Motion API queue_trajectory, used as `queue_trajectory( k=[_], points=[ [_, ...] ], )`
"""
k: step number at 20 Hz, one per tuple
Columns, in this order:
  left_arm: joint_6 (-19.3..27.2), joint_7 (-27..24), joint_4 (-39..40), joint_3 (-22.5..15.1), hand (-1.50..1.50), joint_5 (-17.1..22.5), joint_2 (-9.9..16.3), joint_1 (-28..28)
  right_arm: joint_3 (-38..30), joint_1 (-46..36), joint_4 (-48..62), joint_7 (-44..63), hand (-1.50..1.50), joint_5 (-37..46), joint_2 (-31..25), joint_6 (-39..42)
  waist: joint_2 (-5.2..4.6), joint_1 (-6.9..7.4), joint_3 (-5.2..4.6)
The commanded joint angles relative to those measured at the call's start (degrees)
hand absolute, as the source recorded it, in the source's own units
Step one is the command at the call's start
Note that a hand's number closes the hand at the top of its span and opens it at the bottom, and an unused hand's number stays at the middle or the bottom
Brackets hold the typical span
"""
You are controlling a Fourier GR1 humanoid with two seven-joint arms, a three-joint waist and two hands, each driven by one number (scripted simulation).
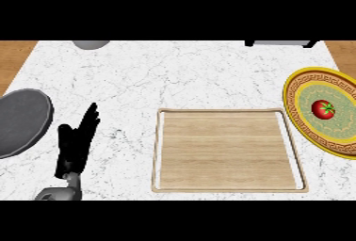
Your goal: Pick the tomato from the tray and place it in the plate
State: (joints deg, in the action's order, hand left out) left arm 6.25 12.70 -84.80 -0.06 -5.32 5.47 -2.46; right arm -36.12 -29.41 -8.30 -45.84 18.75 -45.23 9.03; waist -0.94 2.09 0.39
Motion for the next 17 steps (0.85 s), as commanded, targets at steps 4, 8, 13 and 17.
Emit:
queue_trajectory(
  k=[4,8,13,17],
  points=[
    [-0.2,0.69,1.49,0.66,0.0,0.34,-0.03,-2.93,-1.24,0.15,-0.03,-0.25,-1.5,-1.47,-0.52,-0.57,0.06,-0.22,-0.02],
    [0.73,-3.32,3.14,-0.84,0.0,-0.98,-1.78,-0.52,-2.71,1.12,0.6,1.48,-1.5,-2.46,-2.34,-4.17,-0.18,0.2,0.05],
    [0.67,-1.89,3.01,0.28,0.0,-0.78,-0.67,-1.81,-3.06,2.62,0.8,1.0,-1.5,-2.83,-3.07,-3.04,-0.24,0.34,0.12],
    [-0.15,-0.2,0.68,0.32,0.0,-0.08,-0.17,-1.48,-2.64,2.44,0.55,2.75,-1.5,-2.31,-4.84,-3.77,-0.15,0.63,0.14]
  ],
)
